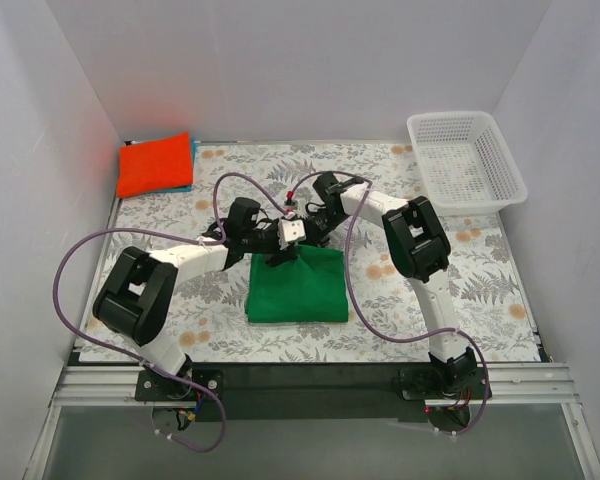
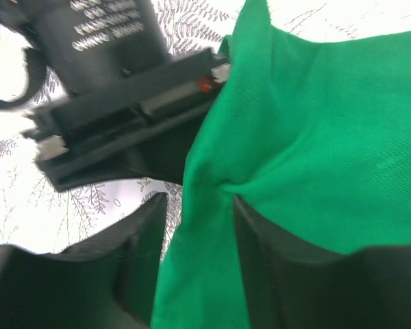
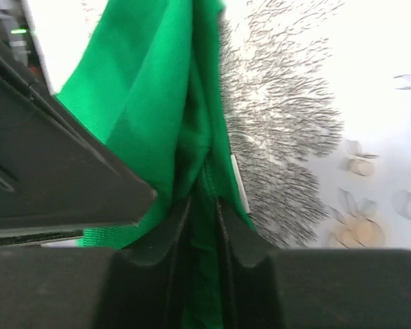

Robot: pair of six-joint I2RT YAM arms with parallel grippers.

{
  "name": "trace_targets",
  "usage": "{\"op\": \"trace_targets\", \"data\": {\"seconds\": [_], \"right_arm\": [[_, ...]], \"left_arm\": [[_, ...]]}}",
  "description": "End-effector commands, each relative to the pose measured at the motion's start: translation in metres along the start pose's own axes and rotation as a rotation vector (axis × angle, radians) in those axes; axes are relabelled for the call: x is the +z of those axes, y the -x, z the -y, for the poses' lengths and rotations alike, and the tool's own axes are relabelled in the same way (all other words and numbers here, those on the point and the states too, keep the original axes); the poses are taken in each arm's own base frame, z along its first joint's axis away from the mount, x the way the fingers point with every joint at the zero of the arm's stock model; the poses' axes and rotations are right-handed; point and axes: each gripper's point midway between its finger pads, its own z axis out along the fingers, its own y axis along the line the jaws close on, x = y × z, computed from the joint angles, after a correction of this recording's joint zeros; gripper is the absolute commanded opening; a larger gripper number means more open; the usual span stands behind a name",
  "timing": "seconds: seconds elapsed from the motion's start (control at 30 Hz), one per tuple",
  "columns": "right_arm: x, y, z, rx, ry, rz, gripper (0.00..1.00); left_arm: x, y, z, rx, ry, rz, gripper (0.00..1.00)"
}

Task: Fold and stack the t-shirts
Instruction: Fold the tshirt

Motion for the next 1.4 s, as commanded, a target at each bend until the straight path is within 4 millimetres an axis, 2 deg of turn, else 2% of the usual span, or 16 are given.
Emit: {"op": "trace_targets", "data": {"seconds": [0.0,0.17,0.2,0.33,0.43,0.5,0.53,0.57,0.63,0.67,0.73,0.77,0.8,0.93,1.17,1.37], "right_arm": [[-0.031,0.027,0.022,-0.136,-0.273,0.021,0.3],[-0.048,0.04,0.023,-0.171,-0.362,0.032,0.35],[-0.05,0.043,0.022,-0.18,-0.373,0.037,0.36],[-0.072,0.071,0.017,-0.247,-0.458,0.09,0.41],[-0.094,0.093,0.011,-0.3,-0.535,0.136,0.44],[-0.119,0.109,-0.001,-0.341,-0.585,0.185,0.5],[-0.127,0.111,-0.005,-0.35,-0.591,0.198,0.53],[-0.137,0.111,-0.007,-0.348,-0.6,0.211,0.55],[-0.15,0.1,-0.016,-0.346,-0.599,0.214,0.61],[-0.157,0.094,-0.016,-0.329,-0.587,0.222,0.61],[-0.159,0.07,-0.019,-0.294,-0.547,0.209,0.61],[-0.166,0.062,-0.016,-0.27,-0.542,0.217,0.61],[-0.163,0.045,-0.014,-0.238,-0.525,0.2,0.59],[-0.157,0.018,-0.012,-0.168,-0.445,0.196,0.56],[-0.13,-0.007,0.0,-0.105,-0.353,0.144,0.54],[-0.12,-0.015,0.007,-0.075,-0.322,0.128,0.53]], "left_arm": [[-0.021,0.032,-0.001,0.021,0.02,0.055,0.44],[-0.045,0.042,0.021,-0.099,-0.006,0.054,0.47],[-0.053,0.052,0.024,-0.096,0.004,0.075,0.47],[-0.072,0.057,0.032,-0.23,0.038,0.09,0.47],[-0.085,0.052,0.027,-0.407,0.054,0.091,0.47],[-0.099,0.047,0.01,-0.524,0.089,0.097,0.47],[-0.1,0.039,0.011,-0.586,0.069,0.076,0.47],[-0.107,0.033,0.0,-0.631,0.096,0.072,0.47],[-0.113,0.03,-0.014,-0.714,0.117,0.06,0.47],[-0.114,0.019,-0.021,-0.778,0.124,0.047,0.47],[-0.115,0.018,-0.031,-0.857,0.115,0.049,0.47],[-0.112,0.006,-0.034,-0.903,0.112,0.028,0.47],[-0.111,0.001,-0.037,-0.917,0.119,0.015,0.47],[-0.103,-0.012,-0.04,-0.996,0.096,-0.012,0.47],[-0.088,-0.034,-0.051,-1.082,0.115,-0.06,0.48],[-0.079,-0.061,-0.049,-1.135,0.147,-0.124,0.47]]}}
